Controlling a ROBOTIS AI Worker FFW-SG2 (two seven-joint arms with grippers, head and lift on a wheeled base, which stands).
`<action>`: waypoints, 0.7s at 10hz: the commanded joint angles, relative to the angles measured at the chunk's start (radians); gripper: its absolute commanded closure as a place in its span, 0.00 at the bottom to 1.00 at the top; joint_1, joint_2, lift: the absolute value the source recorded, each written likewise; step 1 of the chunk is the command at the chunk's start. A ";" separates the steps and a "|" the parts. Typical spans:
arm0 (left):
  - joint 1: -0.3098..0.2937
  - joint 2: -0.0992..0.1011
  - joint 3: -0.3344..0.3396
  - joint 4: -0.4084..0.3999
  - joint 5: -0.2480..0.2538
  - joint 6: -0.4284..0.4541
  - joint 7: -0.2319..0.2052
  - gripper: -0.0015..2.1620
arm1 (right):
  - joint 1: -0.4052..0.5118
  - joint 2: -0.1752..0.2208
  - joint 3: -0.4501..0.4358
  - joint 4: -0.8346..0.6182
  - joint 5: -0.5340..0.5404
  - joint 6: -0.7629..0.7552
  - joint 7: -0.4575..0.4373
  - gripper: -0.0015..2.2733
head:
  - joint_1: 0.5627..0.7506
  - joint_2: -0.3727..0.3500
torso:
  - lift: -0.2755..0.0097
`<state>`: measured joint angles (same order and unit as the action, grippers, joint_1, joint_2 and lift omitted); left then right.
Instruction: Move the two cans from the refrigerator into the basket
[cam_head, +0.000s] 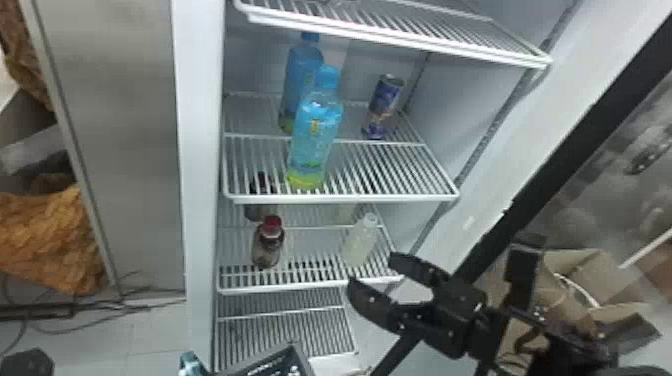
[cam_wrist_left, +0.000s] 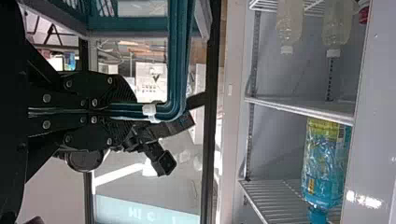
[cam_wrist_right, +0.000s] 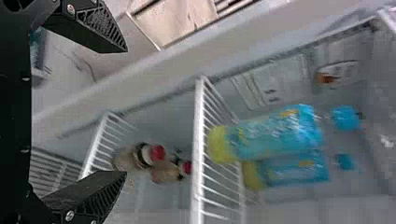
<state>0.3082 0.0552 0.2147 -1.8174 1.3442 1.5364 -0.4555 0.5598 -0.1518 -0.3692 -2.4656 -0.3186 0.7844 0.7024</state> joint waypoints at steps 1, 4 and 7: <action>-0.004 0.000 0.001 0.000 0.000 0.000 0.000 0.55 | 0.000 0.011 -0.022 -0.002 0.002 -0.068 -0.017 0.05 | 0.70 0.03 | 0.84; -0.016 0.002 -0.001 0.000 -0.002 0.000 0.000 0.55 | -0.020 0.034 -0.052 0.042 -0.006 -0.195 -0.078 0.05 | 0.70 0.03 | 0.84; -0.021 0.003 -0.001 0.000 0.000 -0.002 0.000 0.55 | -0.064 0.049 -0.054 0.123 -0.010 -0.335 -0.149 0.05 | 0.70 0.03 | 0.84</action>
<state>0.2883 0.0585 0.2134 -1.8174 1.3434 1.5340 -0.4555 0.5025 -0.1068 -0.4223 -2.3537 -0.3310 0.4735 0.5522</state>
